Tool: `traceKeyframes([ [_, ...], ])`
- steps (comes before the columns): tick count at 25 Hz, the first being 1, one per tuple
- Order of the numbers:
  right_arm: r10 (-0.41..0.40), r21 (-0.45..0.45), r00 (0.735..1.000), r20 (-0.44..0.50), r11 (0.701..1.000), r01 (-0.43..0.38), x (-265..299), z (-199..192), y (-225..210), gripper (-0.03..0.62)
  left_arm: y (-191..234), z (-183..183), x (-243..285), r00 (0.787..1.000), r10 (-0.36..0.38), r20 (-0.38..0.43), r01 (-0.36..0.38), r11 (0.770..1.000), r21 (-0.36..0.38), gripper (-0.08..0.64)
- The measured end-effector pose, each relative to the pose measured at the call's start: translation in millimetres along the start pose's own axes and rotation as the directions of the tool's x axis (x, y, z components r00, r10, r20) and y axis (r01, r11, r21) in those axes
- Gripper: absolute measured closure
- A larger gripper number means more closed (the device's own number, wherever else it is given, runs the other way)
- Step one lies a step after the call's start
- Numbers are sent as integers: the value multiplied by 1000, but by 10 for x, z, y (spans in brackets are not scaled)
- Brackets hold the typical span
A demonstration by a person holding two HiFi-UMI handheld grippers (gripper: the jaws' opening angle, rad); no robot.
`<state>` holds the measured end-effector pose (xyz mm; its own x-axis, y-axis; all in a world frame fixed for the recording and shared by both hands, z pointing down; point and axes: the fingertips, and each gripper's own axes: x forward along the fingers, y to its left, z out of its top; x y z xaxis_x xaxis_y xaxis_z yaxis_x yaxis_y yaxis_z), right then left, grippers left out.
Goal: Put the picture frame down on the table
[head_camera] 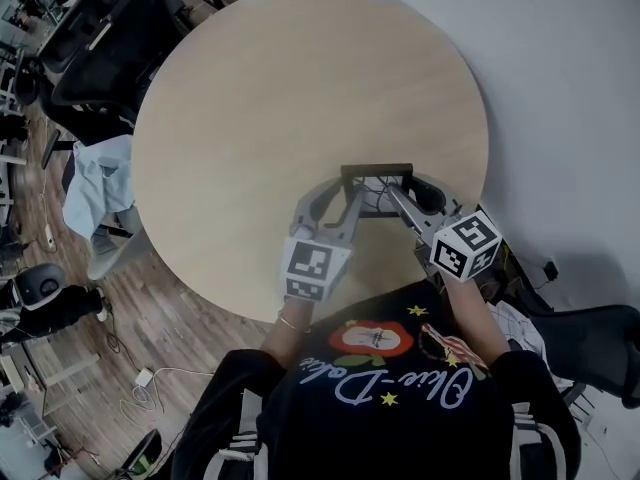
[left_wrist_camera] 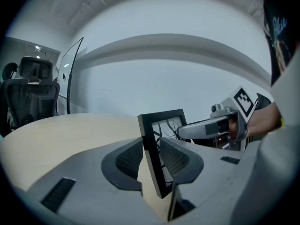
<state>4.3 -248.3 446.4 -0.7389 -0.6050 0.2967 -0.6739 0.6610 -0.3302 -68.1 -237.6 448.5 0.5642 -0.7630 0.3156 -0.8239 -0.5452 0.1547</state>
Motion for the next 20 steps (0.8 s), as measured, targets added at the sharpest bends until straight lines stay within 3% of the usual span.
traceKeyframes([
  [20,-27,119,997,-78,992,36,257,-385,-308,491,171,-393,312,994,-24,-109,23,1000,-13,463],
])
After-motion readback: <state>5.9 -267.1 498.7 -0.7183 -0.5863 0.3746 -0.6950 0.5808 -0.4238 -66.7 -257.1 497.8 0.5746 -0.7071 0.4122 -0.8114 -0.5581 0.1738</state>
